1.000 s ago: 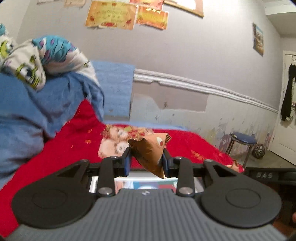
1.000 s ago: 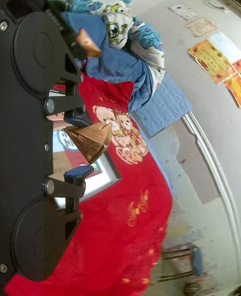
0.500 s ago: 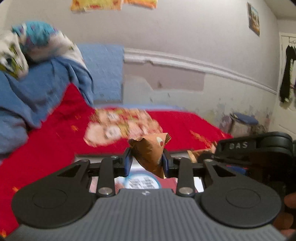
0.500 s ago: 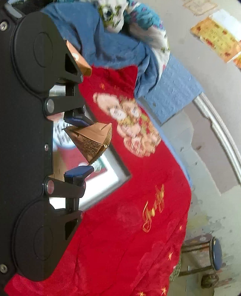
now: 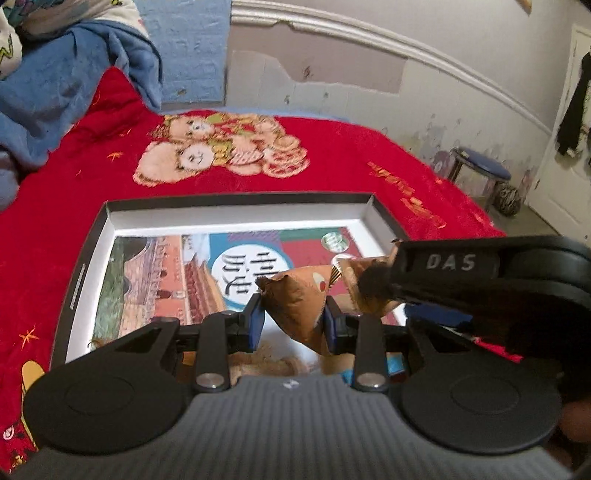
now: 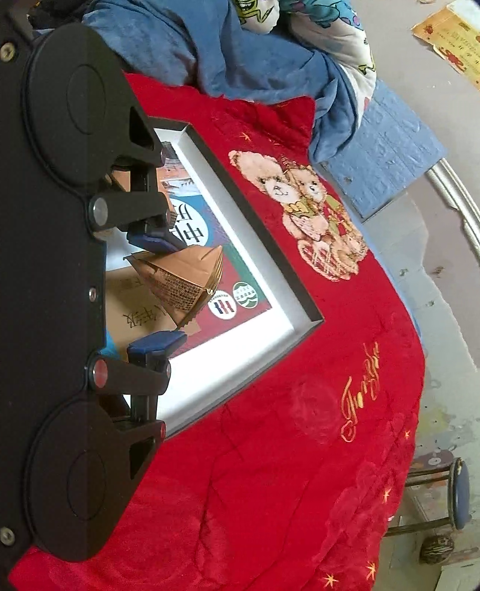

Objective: Organize objects
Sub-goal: 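Lift and carry both held brown packets over the black box, then lower the packets into the box beside the others and open both tools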

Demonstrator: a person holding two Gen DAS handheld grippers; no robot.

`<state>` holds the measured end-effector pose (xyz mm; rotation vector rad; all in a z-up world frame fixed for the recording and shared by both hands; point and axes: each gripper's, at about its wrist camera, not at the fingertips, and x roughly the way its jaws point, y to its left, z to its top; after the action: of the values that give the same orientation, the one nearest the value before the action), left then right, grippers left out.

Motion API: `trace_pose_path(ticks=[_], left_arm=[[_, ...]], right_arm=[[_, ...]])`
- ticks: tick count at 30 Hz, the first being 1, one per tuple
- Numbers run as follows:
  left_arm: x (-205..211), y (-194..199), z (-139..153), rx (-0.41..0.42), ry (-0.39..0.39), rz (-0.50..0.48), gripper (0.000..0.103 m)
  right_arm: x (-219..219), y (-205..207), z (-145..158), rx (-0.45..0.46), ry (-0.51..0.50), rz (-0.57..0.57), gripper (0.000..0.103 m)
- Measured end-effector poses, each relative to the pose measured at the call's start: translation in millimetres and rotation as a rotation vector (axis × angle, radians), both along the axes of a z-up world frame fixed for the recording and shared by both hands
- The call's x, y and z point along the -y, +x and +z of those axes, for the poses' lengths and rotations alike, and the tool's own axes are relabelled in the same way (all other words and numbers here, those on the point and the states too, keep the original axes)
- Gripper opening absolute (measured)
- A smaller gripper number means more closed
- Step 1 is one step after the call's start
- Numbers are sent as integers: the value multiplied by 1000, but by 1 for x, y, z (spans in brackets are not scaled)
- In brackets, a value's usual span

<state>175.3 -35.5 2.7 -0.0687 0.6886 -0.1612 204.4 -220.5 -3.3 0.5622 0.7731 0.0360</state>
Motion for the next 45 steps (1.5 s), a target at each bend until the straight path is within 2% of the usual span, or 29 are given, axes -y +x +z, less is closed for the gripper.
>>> trace_pose_path(ticks=[4,9,13,16,19,27,33,38,45], left_arm=[[-6,8,-9,-48,-51,4,37],[-4,11,-18,-78,-60,-9,37],[2,13,-24,-102,9,16,37],[4,13,-24,-107,43,22,37],[3,14,-23,-115,61,31,37],[-1,15,-22,-124,48,20,38],[-1,15,-22,-135,39,-9,39],[-1,15,-23,-145,36,-13,39],[1,15,-24,-142,54,-13,40]], right_arm=[[0,2,-2,-18,-8,3,44],[3,7,-7,-62,0,23,44],[3,9,-12,-100,-3,22,44],[0,9,-7,-142,-53,6,43],[1,11,-8,-165,-28,28,43],[-2,12,-9,-177,-44,67,44],[8,15,-11,-199,27,76,44],[-2,16,-10,-196,-37,97,44],[-8,16,-9,-196,-53,136,44]])
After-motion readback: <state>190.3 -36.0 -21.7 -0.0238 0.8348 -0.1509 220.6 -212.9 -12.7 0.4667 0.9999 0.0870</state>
